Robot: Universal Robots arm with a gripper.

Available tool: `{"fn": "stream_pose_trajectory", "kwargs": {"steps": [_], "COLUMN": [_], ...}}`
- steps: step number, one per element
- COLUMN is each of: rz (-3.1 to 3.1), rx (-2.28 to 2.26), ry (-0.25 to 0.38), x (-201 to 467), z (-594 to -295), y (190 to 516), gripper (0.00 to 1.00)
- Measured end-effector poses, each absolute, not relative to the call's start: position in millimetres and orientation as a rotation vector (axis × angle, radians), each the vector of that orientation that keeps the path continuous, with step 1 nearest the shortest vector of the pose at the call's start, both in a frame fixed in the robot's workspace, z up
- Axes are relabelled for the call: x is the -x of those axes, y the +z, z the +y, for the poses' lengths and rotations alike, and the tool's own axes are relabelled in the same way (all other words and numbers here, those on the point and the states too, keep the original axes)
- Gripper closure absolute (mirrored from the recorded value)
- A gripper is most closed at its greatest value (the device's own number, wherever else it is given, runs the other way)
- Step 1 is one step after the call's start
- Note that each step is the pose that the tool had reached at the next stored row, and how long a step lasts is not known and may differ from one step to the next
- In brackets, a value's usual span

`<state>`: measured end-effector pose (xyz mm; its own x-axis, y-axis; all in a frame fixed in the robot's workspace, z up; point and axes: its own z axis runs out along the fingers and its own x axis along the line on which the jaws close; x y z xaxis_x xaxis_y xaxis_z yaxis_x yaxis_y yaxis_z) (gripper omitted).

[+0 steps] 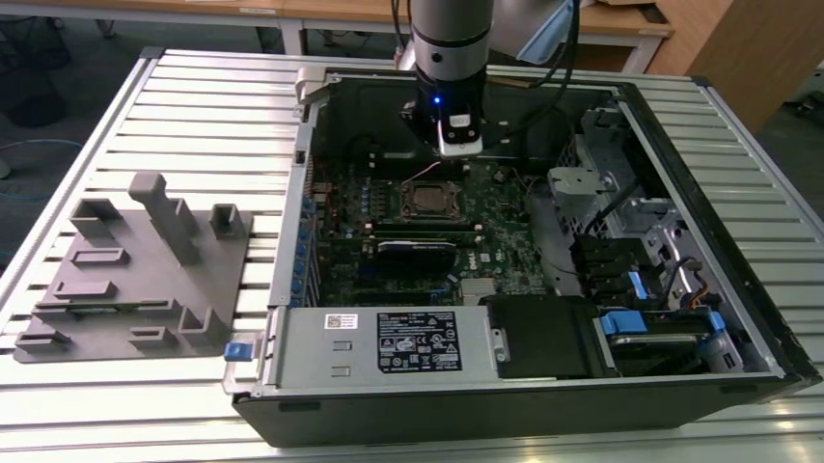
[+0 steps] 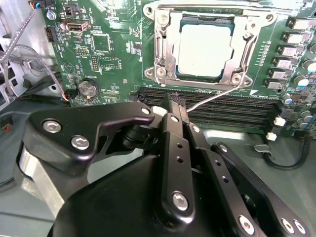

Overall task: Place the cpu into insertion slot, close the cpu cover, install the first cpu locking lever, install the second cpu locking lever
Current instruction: 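Install the first cpu locking lever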

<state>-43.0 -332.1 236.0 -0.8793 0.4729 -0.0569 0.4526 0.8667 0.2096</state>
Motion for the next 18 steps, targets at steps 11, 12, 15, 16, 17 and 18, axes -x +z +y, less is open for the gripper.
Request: {"fn": "stream_pose_trajectory", "kwargs": {"steps": [11,12,15,16,17,18], "rz": [2.936,2.938,2.952,2.957,2.961,2.962], "rx": [-0.695,-0.685,-0.637,-0.618,-0.603,-0.598], "ry": [0.294,0.295,0.298,0.299,0.300,0.300], "x": [52.6,52.7,52.7,52.7,52.7,52.7], "z": [-332.1,-332.1,-332.1,-332.1,-332.1,-332.1], "y": [235.8,235.7,235.7,235.7,235.7,235.7], "gripper": [0.90,0.90,0.90,0.90,0.90,0.90]}}
